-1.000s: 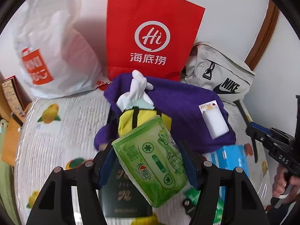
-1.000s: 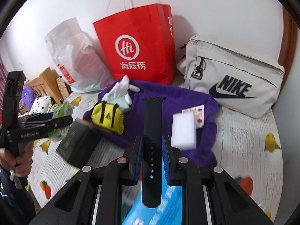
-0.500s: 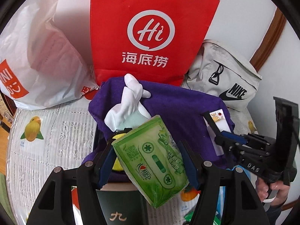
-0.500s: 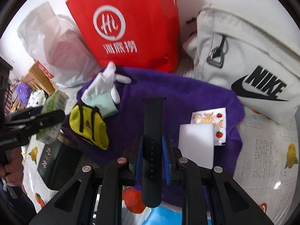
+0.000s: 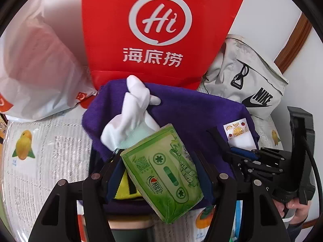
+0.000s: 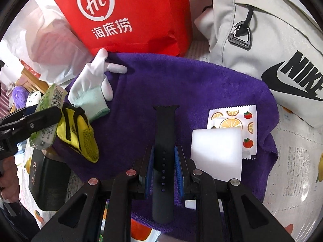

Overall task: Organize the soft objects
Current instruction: 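Open the right tool to drop the strap while the left tool releases the wipes pack, then grasp the green snack sachet with the right tool while the left tool moves toward the white tissue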

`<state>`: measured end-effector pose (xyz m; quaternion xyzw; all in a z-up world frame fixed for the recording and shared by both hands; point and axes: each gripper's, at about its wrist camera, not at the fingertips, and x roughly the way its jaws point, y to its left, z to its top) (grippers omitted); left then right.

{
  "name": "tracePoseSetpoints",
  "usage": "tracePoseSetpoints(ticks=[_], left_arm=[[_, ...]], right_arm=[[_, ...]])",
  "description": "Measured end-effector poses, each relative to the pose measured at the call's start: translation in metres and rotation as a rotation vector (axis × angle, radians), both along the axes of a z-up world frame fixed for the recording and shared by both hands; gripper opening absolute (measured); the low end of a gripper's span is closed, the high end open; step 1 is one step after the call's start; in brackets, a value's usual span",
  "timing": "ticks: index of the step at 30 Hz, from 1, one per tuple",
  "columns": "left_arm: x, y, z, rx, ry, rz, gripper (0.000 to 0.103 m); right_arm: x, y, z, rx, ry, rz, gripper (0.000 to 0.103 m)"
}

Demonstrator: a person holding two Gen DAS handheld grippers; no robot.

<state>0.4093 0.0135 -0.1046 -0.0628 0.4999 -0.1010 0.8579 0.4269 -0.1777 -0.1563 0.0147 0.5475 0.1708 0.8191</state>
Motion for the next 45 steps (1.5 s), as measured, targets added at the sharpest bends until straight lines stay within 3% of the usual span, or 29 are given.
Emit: tracePoseSetpoints(ticks=[9, 14, 21, 26, 30, 38, 45], left_arm=[[0.024, -0.018, -0.016, 0.023, 0.028, -0.017, 0.064], [0.034, -0.021, -0.025, 0.051, 0.051, -0.007, 0.066], [0.043, -0.026, -0.030, 0.063, 0.077, -0.006, 0.067], [0.040, -0.021, -0.022, 0.007, 0.081, 0.034, 0.074], [0.030, -0.019, -0.007, 0.034, 0.056, 0.036, 0.075], [-0.005, -0.015, 0.008, 0.063, 0.042, 0.018, 0.075], [-0.060, -0.018, 0.030, 0.076, 0.007, -0.026, 0.075]], right_arm=[[0.009, 0.001, -0.006, -0.003, 0.016, 0.008, 0.023], [0.003, -0.007, 0.005, 0.029, -0.013, -0.004, 0.044], [-0.019, -0.018, 0.033, 0.015, -0.084, 0.000, 0.046], [-0.040, -0.023, 0.043, -0.027, -0.131, 0.000, 0.046], [-0.057, -0.023, 0.047, -0.054, -0.150, 0.006, 0.046], [-0.094, -0.031, 0.057, -0.014, -0.150, -0.026, 0.046], [-0.143, -0.039, 0.067, 0.022, -0.159, -0.062, 0.046]])
